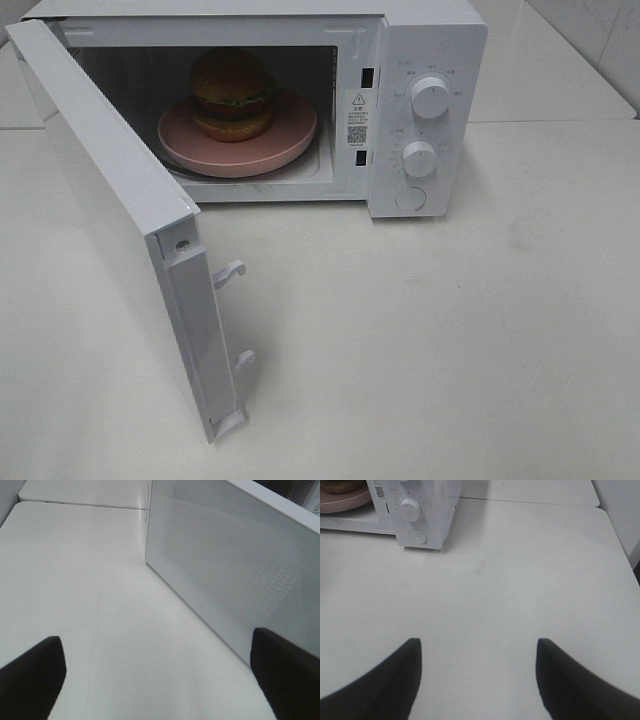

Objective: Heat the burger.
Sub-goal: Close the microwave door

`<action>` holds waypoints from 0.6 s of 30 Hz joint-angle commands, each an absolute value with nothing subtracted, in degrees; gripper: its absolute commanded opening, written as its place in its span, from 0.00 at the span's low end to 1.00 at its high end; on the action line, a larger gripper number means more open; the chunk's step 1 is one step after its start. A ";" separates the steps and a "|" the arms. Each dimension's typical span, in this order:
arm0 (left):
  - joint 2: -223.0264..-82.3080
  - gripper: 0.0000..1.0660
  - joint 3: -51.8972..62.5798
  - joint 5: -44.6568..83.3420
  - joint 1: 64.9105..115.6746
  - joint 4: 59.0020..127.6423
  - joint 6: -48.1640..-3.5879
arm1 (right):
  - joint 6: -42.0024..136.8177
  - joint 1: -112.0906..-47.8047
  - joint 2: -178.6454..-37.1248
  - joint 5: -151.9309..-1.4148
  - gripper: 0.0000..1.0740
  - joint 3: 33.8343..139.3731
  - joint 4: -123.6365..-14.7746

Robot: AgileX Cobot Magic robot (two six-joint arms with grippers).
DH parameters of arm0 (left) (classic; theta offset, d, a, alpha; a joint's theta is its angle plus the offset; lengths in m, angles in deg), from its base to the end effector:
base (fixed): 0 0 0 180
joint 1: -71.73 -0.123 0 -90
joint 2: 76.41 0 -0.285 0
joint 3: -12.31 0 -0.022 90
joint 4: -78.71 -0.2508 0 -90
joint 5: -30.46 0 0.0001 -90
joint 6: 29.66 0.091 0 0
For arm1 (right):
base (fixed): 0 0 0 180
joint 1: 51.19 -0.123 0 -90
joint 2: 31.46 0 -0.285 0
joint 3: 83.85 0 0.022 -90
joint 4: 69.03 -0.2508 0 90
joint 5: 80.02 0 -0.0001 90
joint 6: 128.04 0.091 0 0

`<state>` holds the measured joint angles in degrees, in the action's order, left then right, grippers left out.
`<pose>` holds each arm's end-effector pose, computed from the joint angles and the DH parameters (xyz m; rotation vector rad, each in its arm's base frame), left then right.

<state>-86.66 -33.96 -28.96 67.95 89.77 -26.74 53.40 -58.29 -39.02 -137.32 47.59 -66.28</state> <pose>-0.0014 -0.0152 0.2917 -0.0093 2.0122 -0.1558 -0.0027 -0.0040 0.2824 -0.0971 1.9765 0.0401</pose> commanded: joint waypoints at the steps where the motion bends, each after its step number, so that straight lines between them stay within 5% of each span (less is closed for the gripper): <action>1: -89.01 0.79 -33.39 -25.46 68.23 90.23 -27.14 | 53.40 -57.95 -37.35 -136.98 0.60 47.41 -66.51; 5: -90.90 0.67 -33.51 -23.29 68.23 90.23 -27.14 | 53.40 -57.95 -37.35 -136.98 0.60 47.41 -66.51; 18: -101.22 0.08 -37.63 -11.08 68.23 91.66 -27.54 | 53.40 -57.95 -37.35 -136.98 0.60 47.41 -66.46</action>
<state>-100.93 -37.52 -12.91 67.95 91.03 -27.19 53.40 -58.29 -39.02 -137.32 47.59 -66.28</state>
